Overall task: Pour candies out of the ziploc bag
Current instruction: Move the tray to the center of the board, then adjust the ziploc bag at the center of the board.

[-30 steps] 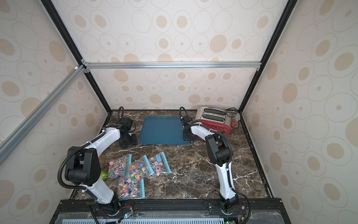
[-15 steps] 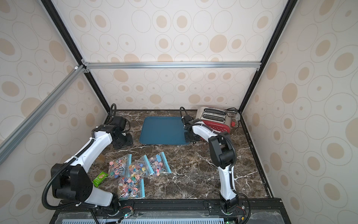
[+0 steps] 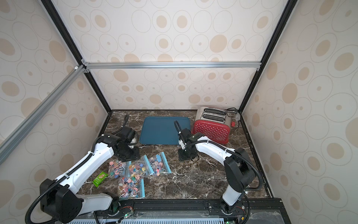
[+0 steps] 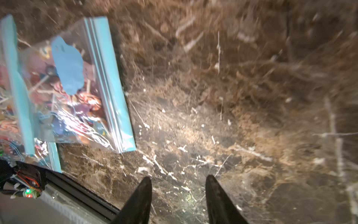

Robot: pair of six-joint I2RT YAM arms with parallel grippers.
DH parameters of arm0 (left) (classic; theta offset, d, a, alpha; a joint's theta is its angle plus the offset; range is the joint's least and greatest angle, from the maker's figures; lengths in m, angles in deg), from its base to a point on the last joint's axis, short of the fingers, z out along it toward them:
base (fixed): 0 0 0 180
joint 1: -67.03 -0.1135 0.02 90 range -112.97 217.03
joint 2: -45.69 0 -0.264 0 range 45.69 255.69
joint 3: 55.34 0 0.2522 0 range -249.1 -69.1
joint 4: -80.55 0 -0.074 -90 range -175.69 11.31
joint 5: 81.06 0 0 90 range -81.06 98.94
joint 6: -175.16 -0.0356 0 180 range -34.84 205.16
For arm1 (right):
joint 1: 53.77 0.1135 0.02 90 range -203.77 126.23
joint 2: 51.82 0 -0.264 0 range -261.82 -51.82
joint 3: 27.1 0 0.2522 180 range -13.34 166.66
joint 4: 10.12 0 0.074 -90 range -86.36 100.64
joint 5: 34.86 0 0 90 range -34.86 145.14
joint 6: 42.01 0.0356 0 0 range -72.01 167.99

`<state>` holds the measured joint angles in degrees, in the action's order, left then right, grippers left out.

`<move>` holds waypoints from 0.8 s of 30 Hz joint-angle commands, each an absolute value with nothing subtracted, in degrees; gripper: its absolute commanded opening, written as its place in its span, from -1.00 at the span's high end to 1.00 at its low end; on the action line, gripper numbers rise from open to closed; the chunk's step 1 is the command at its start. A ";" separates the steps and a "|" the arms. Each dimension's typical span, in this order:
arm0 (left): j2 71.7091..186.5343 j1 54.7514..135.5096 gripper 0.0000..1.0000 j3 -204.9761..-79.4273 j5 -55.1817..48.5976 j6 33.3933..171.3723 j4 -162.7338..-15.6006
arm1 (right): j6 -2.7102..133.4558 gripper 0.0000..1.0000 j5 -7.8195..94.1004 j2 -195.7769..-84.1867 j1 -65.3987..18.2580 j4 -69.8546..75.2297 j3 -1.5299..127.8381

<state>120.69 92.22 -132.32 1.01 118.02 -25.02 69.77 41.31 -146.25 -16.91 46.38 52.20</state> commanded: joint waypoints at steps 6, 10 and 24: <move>130.38 102.17 0.12 -132.47 -2.14 126.77 -36.17 | 76.98 0.44 31.86 -141.31 -16.87 35.50 43.59; 132.02 102.62 0.24 -130.93 1.78 129.20 -37.17 | 77.96 0.68 29.00 -142.18 -16.21 31.73 42.92; 131.59 100.23 0.33 -122.35 12.36 132.36 -34.24 | 84.07 0.77 22.01 -158.05 -7.00 22.14 56.55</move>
